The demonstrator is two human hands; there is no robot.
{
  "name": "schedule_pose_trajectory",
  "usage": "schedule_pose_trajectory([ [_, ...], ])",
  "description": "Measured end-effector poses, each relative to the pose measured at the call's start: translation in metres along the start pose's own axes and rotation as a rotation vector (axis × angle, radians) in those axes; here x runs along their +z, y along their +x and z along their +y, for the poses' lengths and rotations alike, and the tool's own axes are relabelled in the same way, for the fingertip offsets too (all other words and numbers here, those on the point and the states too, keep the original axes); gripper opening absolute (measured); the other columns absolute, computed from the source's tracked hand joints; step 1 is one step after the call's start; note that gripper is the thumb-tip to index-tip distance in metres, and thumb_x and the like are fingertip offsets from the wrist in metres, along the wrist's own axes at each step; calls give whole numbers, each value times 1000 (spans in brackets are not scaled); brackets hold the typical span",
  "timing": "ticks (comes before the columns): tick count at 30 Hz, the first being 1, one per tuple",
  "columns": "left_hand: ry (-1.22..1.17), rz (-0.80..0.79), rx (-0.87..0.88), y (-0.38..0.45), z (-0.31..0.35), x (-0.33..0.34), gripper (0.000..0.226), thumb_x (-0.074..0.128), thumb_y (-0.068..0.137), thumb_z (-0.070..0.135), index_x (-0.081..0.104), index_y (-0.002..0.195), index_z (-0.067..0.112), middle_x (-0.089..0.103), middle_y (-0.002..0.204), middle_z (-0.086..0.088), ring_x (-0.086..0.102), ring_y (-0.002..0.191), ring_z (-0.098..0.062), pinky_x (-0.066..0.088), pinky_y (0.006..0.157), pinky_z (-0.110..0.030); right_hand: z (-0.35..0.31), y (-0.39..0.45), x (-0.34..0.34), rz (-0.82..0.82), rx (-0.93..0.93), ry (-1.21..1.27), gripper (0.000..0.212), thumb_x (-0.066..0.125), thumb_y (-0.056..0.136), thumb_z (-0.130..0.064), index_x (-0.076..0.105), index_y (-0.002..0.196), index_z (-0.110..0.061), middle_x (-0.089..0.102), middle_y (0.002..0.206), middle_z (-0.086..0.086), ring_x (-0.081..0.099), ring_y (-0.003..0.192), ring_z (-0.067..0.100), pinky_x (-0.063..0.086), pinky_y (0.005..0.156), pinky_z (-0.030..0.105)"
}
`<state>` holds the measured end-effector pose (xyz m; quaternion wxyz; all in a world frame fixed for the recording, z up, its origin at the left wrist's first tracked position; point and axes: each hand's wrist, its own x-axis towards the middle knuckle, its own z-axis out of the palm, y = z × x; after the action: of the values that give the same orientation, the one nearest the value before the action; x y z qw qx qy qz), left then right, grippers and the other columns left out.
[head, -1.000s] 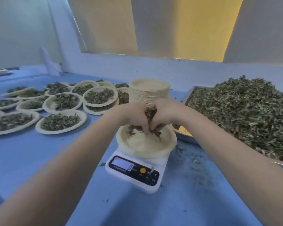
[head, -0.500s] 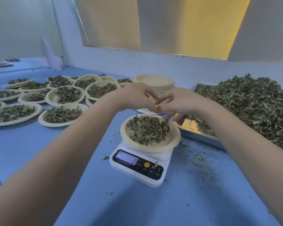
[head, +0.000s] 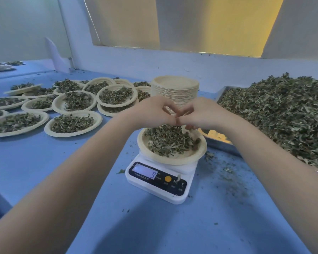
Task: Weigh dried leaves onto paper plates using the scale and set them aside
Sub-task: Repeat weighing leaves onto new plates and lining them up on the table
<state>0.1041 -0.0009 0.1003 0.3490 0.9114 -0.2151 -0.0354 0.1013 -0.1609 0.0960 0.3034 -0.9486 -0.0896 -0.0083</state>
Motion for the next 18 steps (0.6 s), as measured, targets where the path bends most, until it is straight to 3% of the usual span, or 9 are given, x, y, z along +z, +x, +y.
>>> schedule_pose_trajectory([
  [4,17,18,14,2,7,4,31,66,82,22,66,112,28,65,106,5,60,100,-14,48,81,-26,5,-5,-3,36,13,46,17,71,79,-32,74,93,-22,66,68,-5,55,52,4,41,45,16],
  [8,25,24,42,8,19,13,30,65,82,21,65,112,25,65,108,5,61,99,-14,48,79,-21,15,-13,-9,69,32,78,14,69,81,-30,73,92,-22,72,83,10,57,60,18,52,65,36],
  [12,33,57,51,11,28,18,21,62,83,17,69,102,20,68,103,3,64,97,-16,49,71,-25,21,-21,-7,30,-27,52,20,69,82,-35,71,97,-21,71,78,-1,68,64,12,54,71,24],
  [16,-40,303,-6,12,24,18,26,53,80,8,70,90,25,66,88,9,60,82,-9,46,66,-20,11,-12,8,-62,-116,-111,37,68,78,-53,64,110,-34,63,98,-7,59,79,8,45,70,21],
  [18,-98,412,-56,12,19,17,29,48,81,5,68,84,26,61,79,10,54,70,-7,42,58,-21,2,-4,19,-99,-138,-263,46,64,80,-57,61,118,-32,59,101,-5,53,91,11,44,78,27],
])
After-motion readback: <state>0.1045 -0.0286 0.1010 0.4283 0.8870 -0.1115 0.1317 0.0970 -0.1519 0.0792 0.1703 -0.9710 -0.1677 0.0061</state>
